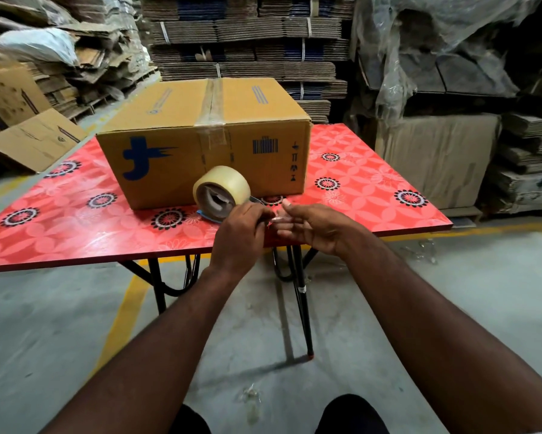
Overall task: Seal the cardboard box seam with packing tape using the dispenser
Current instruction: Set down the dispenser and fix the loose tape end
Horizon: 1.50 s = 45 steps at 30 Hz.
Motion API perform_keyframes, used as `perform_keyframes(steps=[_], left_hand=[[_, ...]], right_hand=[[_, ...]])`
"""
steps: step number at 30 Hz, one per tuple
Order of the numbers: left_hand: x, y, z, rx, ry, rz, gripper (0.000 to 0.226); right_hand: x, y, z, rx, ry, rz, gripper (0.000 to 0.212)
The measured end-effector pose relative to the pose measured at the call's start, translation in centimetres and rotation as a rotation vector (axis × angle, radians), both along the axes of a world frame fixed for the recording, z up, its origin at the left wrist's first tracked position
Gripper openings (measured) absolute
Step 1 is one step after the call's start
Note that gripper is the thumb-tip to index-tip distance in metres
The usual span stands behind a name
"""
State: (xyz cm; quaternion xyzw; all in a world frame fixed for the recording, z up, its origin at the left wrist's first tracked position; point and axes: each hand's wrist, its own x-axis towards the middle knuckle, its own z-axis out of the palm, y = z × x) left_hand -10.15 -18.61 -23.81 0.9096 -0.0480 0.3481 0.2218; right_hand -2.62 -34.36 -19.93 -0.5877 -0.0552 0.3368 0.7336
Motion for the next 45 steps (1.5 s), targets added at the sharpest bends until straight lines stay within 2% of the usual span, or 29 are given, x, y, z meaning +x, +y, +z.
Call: perform_keyframes(steps=[2,4,7,10,15,19,23,29,32,35,43,45], left_hand=[[-0.5,0.7,-0.1,-0.028,-0.007,-0.038,0.018],[-1.0,1.4,0.0,-0.08,-0.012,-0.099,0.017],[-1.7,2.1,0.2,-0.148,-0.026,-0.165,0.019],[-2.2,2.6,0.3,-0.209,-0.032,-0.207,0.019],[-2.8,3.5,0.4,-0.259,-0.036,-0.234,0.021],[-3.3,3.6,0.3,-0.274,-0.067,-0.229,0.02],[-3.6,3.1,0.5,-0.276,-0.145,-0.195,0.014],[-4.1,1.8,0.3,-0.296,-0.179,-0.127,0.018],[-4.1,1.0,0.1,-0.235,-0.184,-0.052,0.015],[-4.2,0.3,-0.4,-0.235,-0.199,0.071,0.015],[-4.7,-1.2,-1.4,-0.4,-0.165,0.048,0.012],[-4.8,-1.6,-1.4,-0.431,-0.165,0.043,0.01]], right_hand=[[-0.5,-0.2,0.0,0.049,-0.024,0.055,0.024],[-0.7,-0.5,-0.3,0.072,-0.09,0.114,0.017],[-1.1,-0.5,-0.8,-0.013,-0.279,0.151,0.045],[-2.0,0.1,-0.9,-0.102,-0.527,0.15,0.057],[-2.5,1.3,-1.1,-0.213,-0.92,0.045,0.05],[-2.9,1.5,-1.4,-0.22,-1.079,-0.045,0.038],[-3.0,1.5,-1.8,-0.217,-1.093,-0.082,0.026],[-3.0,1.1,-2.0,-0.211,-1.054,-0.068,0.017],[-3.0,0.8,-1.9,-0.206,-1.016,-0.044,0.011],[-2.7,0.5,-1.7,-0.184,-0.978,-0.011,0.015],[-2.8,-0.3,-1.0,-0.065,-0.814,0.076,0.032],[-2.7,-0.4,-1.1,-0.051,-0.775,0.09,0.027]])
